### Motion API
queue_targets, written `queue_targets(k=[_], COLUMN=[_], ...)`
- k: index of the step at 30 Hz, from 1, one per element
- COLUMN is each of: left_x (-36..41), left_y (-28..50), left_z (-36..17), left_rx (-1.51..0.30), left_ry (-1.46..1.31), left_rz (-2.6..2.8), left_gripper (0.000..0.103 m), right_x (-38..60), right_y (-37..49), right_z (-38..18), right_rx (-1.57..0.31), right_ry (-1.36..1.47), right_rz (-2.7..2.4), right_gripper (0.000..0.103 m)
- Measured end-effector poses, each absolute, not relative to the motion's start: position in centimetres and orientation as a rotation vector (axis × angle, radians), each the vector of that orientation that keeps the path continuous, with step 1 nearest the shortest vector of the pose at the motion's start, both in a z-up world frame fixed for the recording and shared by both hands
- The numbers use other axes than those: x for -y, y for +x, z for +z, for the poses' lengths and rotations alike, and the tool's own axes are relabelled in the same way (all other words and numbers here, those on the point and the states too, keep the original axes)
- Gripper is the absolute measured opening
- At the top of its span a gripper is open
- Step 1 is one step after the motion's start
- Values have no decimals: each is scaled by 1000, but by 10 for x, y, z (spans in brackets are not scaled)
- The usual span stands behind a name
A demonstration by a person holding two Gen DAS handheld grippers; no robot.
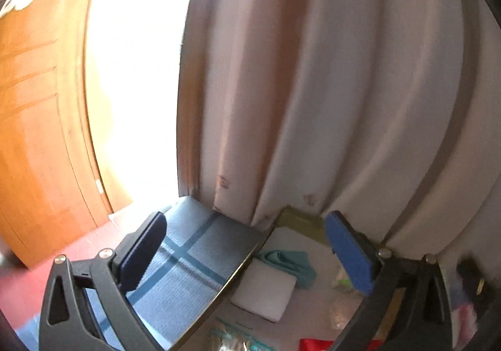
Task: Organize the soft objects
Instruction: 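Open both tools to drop the cloth and tissue pack into the tray, then withdraw both tools toward the yellow sponge and rolled towel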
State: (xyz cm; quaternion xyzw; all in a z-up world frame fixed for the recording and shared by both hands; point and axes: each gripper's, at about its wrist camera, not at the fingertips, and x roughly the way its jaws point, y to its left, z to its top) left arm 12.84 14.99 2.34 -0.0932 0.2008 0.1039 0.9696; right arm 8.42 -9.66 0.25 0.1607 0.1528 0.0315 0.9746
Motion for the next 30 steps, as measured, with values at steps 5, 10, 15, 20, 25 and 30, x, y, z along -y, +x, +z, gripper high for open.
queue_targets(k=[5,10,15,20,25,30], left_x=[-176,-178,-156,-124,-106,-92], left_y=[89,46,23,12,-1,-5], left_z=[26,17,11,-2,-7,-15], left_rx=[-268,-135,-102,-115,-87,-75], left_ry=[-355,-408,-315,-177,-114,-45], left_rz=[190,141,137,150,166,169], left_gripper=[102,102,101,101,101,101], right_x=[101,92,86,82,78,83], right_y=[36,26,10,1,-2,-11], right_z=[-11,-17,-28,-32,-41,-44], right_rx=[-174,-132,-88,-67,-89,-91], right_ry=[258,190,122,60,9,12], right_rz=[-39,-86,-134,-169,-181,-185], right_gripper=[81,81,81,81,81,81])
